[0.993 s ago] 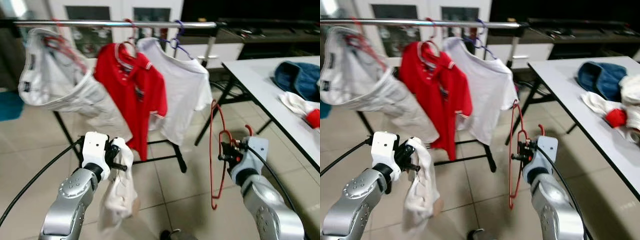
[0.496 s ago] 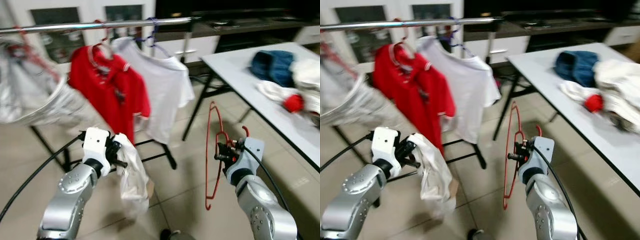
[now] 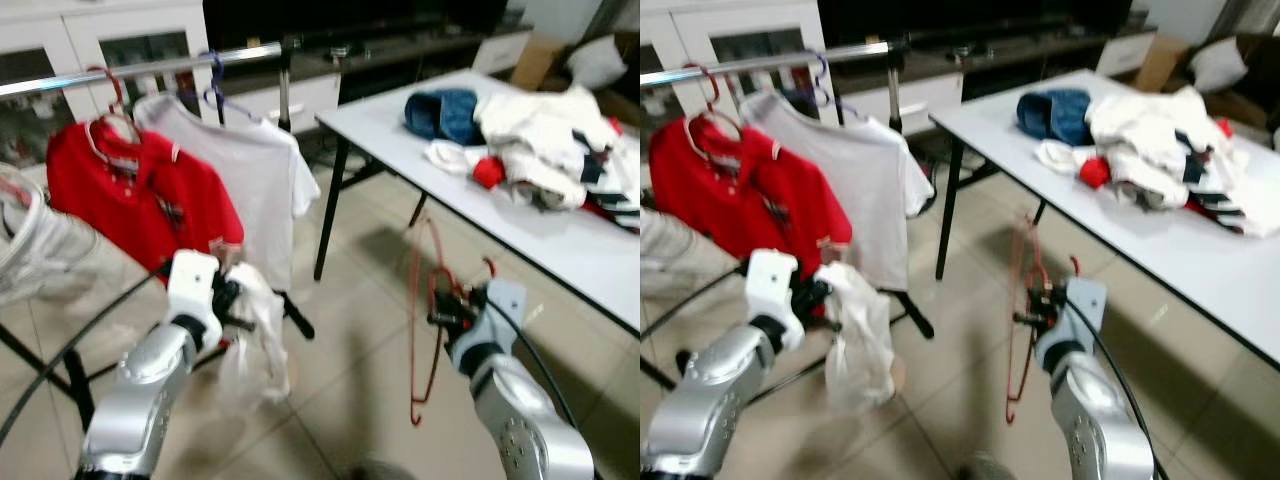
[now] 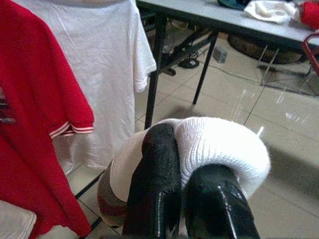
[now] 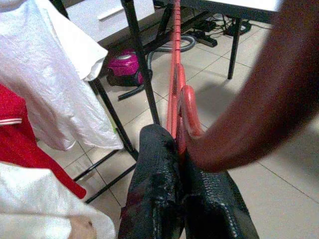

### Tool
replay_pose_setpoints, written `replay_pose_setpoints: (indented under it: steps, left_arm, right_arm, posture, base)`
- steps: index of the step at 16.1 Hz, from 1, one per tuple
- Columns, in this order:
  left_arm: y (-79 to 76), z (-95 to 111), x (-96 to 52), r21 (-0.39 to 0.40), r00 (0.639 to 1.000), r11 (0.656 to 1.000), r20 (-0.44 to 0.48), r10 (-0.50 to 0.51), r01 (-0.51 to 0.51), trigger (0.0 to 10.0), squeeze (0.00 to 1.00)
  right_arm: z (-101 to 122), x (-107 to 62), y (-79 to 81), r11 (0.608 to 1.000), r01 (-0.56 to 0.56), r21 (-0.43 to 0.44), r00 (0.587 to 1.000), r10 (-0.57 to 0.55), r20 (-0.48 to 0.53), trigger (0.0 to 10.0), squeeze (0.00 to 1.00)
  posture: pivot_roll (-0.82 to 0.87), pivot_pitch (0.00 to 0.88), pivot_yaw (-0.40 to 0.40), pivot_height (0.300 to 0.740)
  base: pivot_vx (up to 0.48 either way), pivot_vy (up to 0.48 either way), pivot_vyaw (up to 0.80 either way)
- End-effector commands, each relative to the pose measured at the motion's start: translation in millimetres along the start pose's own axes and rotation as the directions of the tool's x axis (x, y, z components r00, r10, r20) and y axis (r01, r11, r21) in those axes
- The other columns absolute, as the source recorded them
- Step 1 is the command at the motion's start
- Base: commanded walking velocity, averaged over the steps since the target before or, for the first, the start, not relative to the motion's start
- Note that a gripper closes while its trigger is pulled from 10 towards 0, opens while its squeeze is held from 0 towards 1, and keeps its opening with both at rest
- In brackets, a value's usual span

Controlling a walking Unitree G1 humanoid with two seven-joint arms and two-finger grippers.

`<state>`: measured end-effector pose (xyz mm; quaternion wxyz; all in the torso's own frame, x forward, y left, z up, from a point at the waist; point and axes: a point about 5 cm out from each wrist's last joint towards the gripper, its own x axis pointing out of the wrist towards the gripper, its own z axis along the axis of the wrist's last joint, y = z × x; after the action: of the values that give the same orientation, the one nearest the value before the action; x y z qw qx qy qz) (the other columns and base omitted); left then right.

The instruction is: Hang hanger

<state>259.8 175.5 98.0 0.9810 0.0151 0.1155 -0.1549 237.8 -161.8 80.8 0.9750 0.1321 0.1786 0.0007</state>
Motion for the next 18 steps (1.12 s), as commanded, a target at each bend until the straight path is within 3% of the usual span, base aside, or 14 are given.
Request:
replay_pose_setpoints:
  steps: [1,18]
  left_arm:
    - [-4.1,4.4,2.9,0.007,1.0,1.0,0.022,-0.013,0.012,10.0,0.0]
    - [-3.9,5.0,7.1,-0.017,0.999,1.0,0.036,0.0,0.001,10.0,0.0]
  right_arm:
    - [6.2,-0.1,-6.4,1.0,0.017,-0.01,1.0,-0.016,0.017,10.0,0.0]
    - [7.2,-3.1,-13.9,0.998,0.059,-0.003,0.998,-0.059,0.017,10.0,0.0]
  posture:
    - [-0.05,0.0,-0.008,0.74]
    - [-0.07,0.0,0.002,0.74]
  base:
    - [0.0,0.0,-0.8]
    - [0.0,0.0,-0.8]
